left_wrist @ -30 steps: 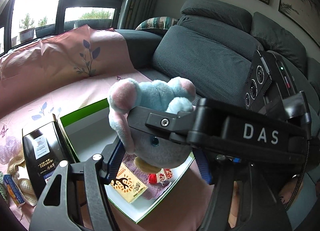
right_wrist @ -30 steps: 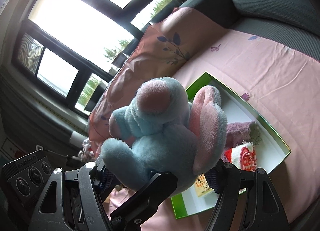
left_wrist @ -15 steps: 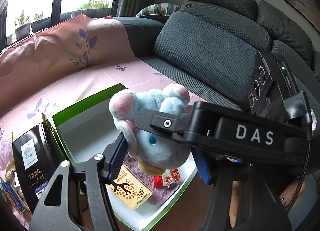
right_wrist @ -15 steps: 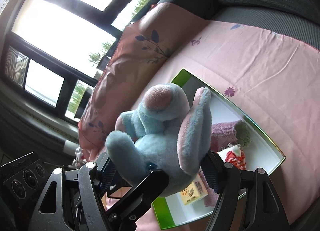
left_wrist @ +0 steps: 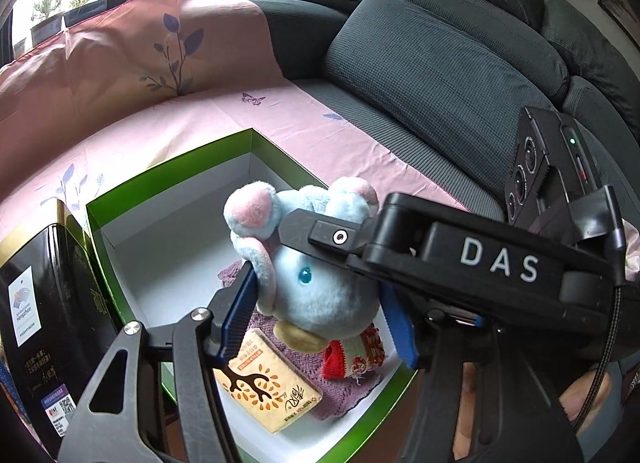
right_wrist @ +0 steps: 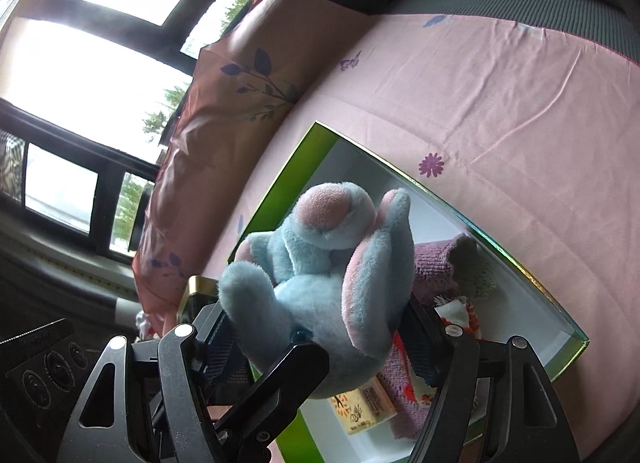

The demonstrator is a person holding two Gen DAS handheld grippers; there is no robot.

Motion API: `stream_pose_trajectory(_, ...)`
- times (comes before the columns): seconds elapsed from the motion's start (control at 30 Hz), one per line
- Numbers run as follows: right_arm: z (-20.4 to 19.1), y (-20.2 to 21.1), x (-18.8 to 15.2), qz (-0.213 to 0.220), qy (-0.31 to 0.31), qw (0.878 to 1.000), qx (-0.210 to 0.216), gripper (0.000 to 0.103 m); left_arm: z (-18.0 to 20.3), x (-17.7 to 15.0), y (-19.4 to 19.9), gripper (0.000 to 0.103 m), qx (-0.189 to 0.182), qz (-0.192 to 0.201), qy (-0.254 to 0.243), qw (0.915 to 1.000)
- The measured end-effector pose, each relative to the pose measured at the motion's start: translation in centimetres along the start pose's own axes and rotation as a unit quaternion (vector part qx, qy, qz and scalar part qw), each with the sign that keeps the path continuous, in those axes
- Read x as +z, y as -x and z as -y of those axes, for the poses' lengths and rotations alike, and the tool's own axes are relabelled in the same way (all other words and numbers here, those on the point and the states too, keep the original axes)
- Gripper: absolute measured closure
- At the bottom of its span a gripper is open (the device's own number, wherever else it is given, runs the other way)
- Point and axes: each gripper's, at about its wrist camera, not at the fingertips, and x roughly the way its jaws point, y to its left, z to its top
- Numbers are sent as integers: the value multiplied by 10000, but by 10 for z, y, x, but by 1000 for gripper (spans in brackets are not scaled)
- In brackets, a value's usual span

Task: Organize soft objects
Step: 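Lower the elephant into the box and open the right tool, then move the right tool to the green knitted scrunchie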

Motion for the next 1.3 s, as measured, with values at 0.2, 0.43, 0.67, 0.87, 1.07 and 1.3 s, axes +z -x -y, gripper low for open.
stream_pose_trajectory(0.2,-4,9,0,233,133,9991,-337,29,-3,2,-7,47,410,-71,64,9991)
stream_pose_trajectory(0.43,-22,38,-5,805,525,9943,-453,29,-7,2,15,44,315,161,226,9991)
stream_pose_trajectory(0.67,-43,60,-19,1221,900,9865,-625,29,-12,-7,60,28,336,488,282,9978)
stream_pose_trajectory(0.87,-64,71,-38,1452,1246,9790,-705,19,-23,-22,111,12,366,865,363,9949)
stream_pose_trajectory(1.07,-85,74,-57,1596,1591,9706,-846,10,-45,-47,166,1,655,1181,585,9891)
stream_pose_trajectory(1.3,-111,68,-75,1624,2034,9601,-1024,9,-89,-87,220,1,1208,1346,1234,9757)
